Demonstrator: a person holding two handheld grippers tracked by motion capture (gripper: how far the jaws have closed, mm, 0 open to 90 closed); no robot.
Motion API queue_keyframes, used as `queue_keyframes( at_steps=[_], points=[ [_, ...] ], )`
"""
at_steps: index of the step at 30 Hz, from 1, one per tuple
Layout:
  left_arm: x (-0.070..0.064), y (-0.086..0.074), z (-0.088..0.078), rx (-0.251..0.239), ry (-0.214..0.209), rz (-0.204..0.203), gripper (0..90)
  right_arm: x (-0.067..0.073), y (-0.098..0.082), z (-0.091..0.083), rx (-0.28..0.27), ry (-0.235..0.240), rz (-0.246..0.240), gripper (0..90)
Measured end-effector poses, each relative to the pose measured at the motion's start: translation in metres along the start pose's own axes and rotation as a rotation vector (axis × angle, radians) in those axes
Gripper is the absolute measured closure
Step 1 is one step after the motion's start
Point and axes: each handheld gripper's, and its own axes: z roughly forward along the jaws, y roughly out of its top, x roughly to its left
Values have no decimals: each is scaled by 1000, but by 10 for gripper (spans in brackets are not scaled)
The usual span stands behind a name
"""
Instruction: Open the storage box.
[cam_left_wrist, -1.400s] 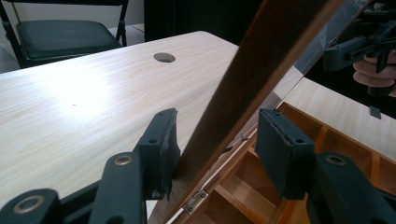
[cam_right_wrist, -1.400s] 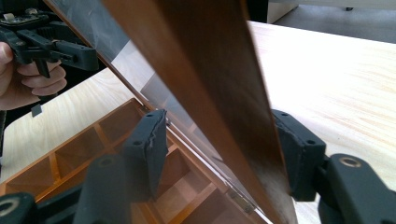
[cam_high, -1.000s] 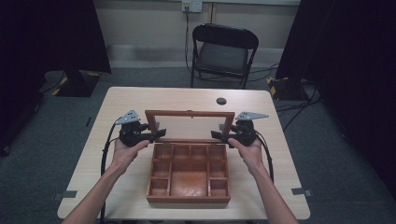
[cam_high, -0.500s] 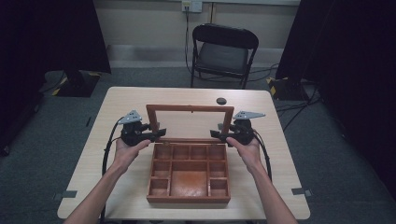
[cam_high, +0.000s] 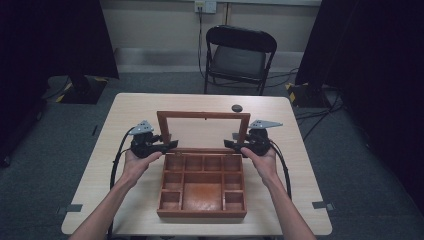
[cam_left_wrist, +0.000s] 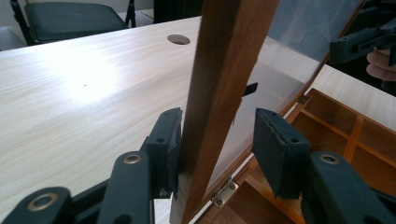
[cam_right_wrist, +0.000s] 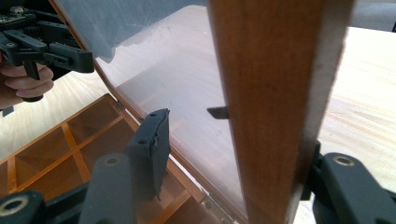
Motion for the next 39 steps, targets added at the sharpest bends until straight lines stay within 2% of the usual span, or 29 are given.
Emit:
queue_keyframes(
  at_steps=[2,9,14,23,27,34,39],
  points=[
    [2,0,0,-4,-5,-5,539,0,-1,0,-3,-5,3,431],
    [2,-2,2,-9,15,-13,543,-3,-3,3,-4,-21,12,429],
    [6,-8,4,28,33,-18,562,-5,-5,4,-2,-34,16,428],
    [9,-10,7,27,44,-36,586,-12,-10,8,6,-43,35,440],
    [10,-11,9,10,45,-77,588,-14,-11,10,4,-47,49,452],
    [15,-11,13,15,47,-85,595,-19,-12,14,-5,-52,66,471],
    [18,-6,15,46,52,-72,592,-21,-13,16,-2,-59,68,467]
  ],
)
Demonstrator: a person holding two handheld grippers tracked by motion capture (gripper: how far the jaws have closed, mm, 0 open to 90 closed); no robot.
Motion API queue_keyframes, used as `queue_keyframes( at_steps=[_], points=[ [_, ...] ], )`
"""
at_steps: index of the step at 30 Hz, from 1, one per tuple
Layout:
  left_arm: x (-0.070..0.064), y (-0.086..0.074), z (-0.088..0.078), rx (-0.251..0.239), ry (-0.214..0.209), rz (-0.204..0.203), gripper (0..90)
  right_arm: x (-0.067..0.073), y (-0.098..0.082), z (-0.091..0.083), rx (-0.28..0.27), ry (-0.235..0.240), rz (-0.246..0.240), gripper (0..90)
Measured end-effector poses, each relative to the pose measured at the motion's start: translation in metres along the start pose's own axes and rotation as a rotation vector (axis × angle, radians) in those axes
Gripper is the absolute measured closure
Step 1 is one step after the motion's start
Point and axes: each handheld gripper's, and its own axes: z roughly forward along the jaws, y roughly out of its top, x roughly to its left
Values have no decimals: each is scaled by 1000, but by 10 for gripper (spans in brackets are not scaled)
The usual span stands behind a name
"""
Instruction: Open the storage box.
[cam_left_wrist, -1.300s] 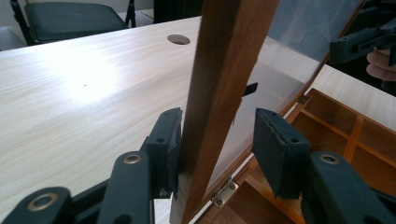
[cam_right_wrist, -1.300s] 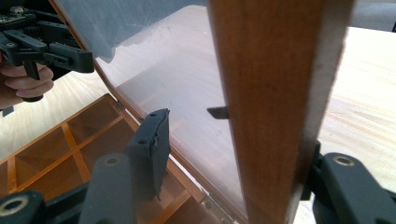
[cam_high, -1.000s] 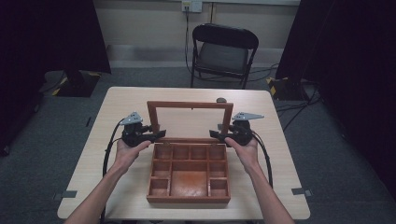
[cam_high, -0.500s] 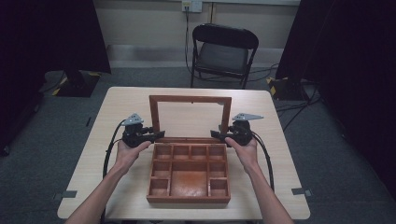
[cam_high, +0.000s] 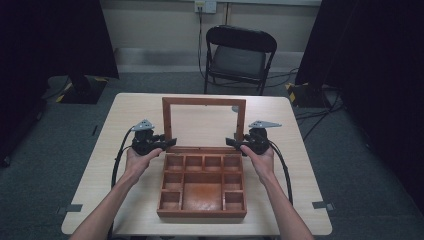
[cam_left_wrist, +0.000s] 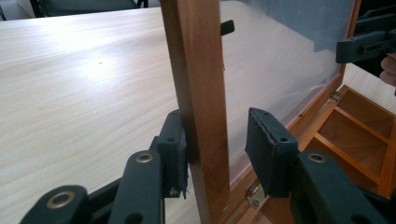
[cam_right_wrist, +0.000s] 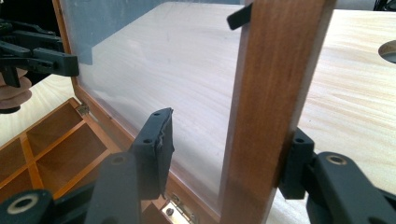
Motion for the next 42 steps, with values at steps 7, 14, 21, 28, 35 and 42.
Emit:
queue_keyframes(
  at_steps=[7,14,21,28,35,42],
  points=[
    [4,2,4,12,-3,-45,578,-2,0,4,9,-27,11,441],
    [6,0,9,8,-1,-58,551,-4,-1,8,5,-26,26,421],
    [11,-3,13,12,-10,-69,515,-7,-2,10,11,-30,34,399],
    [12,-7,18,26,-7,-79,474,-10,-4,13,29,-40,41,363],
    [14,-9,18,34,12,-77,454,-12,-8,18,53,-29,64,323],
    [19,-15,20,43,18,-103,431,-17,-12,20,68,-40,89,297]
  ],
)
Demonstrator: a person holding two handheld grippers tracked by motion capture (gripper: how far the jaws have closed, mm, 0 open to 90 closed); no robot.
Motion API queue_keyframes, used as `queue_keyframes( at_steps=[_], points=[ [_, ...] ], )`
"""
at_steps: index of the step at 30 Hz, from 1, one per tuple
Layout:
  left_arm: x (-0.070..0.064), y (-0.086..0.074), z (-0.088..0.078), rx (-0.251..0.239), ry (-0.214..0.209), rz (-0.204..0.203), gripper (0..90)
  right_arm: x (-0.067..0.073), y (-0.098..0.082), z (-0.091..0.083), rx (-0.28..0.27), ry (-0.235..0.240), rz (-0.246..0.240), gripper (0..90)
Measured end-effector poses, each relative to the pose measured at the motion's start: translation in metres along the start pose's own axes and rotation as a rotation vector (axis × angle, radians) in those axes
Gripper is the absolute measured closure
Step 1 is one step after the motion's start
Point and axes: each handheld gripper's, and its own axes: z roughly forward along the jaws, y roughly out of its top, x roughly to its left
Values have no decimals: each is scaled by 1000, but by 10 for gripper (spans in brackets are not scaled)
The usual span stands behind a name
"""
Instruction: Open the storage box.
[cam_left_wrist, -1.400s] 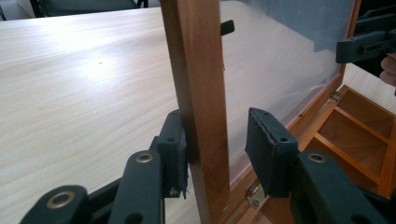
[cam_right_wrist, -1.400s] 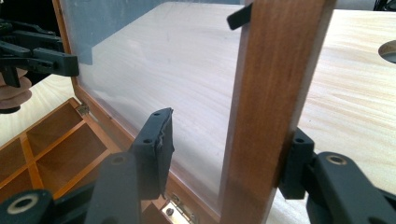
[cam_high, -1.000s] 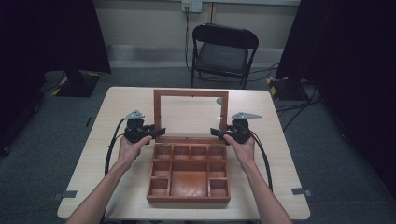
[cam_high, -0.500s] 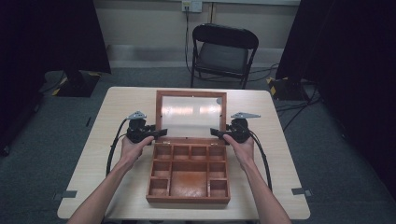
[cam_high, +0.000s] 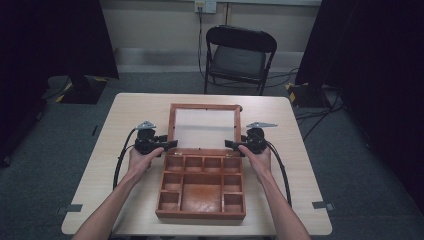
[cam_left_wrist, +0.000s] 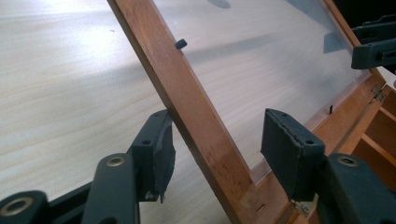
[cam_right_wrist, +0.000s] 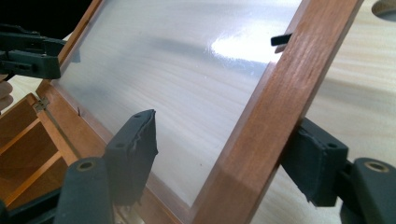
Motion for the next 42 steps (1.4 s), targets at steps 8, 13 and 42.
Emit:
queue_keyframes(
  at_steps=[8,13,42],
  points=[
    [-1,0,0,12,1,5,414,0,-1,2,1,-1,3,280],
    [-2,-2,4,32,5,1,343,0,-3,5,18,-11,11,239],
    [0,-4,-33,31,68,38,278,3,-5,-41,40,-43,9,153]
  ],
)
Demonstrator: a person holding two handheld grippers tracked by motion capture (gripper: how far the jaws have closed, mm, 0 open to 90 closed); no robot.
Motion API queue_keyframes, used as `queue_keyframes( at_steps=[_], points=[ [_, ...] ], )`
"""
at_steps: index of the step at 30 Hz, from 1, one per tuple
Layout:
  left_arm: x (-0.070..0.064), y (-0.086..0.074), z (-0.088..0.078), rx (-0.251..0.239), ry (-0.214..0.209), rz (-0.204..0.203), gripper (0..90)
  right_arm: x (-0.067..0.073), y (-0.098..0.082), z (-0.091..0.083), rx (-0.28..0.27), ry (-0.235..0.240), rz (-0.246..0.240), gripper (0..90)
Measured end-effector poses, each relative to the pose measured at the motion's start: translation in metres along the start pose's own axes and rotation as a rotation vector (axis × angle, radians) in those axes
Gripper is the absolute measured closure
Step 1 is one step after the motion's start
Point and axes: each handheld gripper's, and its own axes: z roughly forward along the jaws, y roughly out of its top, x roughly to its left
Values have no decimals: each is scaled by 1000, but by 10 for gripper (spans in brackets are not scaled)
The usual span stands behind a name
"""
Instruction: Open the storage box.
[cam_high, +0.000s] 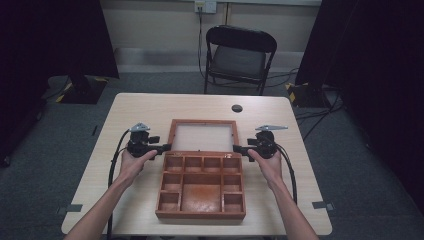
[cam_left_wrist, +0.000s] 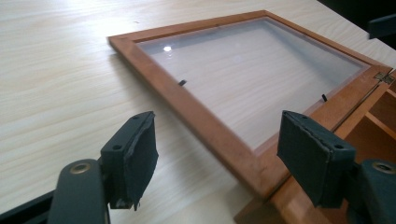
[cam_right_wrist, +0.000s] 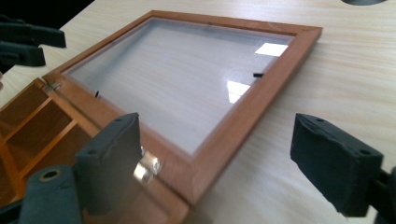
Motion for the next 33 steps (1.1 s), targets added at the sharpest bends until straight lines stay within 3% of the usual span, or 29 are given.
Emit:
queue_keyframes(
  at_steps=[9,13,22,28,29,30,32,33],
  points=[
    [4,-13,-28,30,35,30,268,-1,-16,-40,-10,-50,-16,151],
    [6,-20,-37,27,56,23,265,-6,-27,-57,-9,-89,-8,151],
    [12,-50,-50,126,114,69,234,-18,-62,-85,59,-165,31,151],
    [17,-67,-51,187,142,53,210,-31,-86,-85,90,-280,45,156],
    [16,-70,-50,193,171,109,206,-34,-89,-84,101,-291,59,153],
    [16,-70,-50,201,177,125,201,-37,-91,-81,120,-321,48,149],
    [12,-73,-49,179,195,109,189,-39,-94,-78,140,-366,25,142],
    [10,-76,-48,165,214,128,189,-39,-95,-77,141,-391,5,141]
  ],
)
